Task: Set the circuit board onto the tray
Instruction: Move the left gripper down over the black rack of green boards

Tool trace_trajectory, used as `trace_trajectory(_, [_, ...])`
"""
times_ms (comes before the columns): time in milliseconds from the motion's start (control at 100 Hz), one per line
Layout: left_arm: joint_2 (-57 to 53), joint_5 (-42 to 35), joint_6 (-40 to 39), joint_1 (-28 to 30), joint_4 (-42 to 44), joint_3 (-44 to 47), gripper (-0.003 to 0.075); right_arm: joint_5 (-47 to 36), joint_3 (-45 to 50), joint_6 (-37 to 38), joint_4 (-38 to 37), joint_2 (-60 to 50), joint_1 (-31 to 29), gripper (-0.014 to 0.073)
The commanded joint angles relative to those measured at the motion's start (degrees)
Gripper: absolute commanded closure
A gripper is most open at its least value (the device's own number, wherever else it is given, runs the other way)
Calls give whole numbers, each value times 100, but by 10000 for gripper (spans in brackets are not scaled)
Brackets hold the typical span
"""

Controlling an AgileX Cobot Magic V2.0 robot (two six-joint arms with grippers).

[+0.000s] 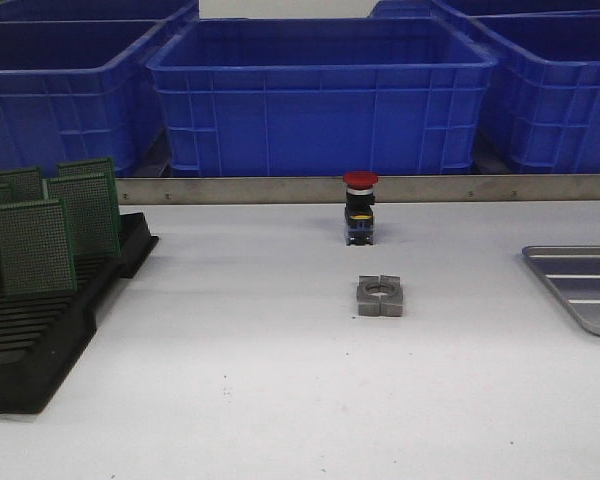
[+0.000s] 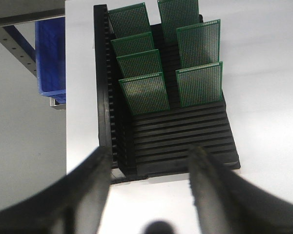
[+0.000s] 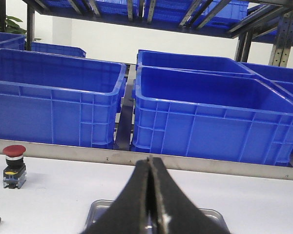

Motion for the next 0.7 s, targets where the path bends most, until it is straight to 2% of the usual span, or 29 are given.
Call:
trace_trajectory(0, [-22, -260, 19, 4, -55, -200, 150, -441, 60, 0, -40, -105, -25, 663])
trace_trajectory(140, [-22, -368, 35, 4, -198, -200, 153, -441, 60, 0, -40, -105, -25, 663])
trace_trajectory(290, [120, -505, 595, 4, -308, -322, 153, -441, 60, 0, -40, -105, -25, 663])
trace_trajectory(480, [885, -131, 1982, 4, -828, -971, 153, -441, 60, 0, -40, -105, -25, 663])
trace_trajectory(690, [2145, 947, 3822, 4, -1624, -2019, 153, -441, 60, 0, -40, -105, -25, 663])
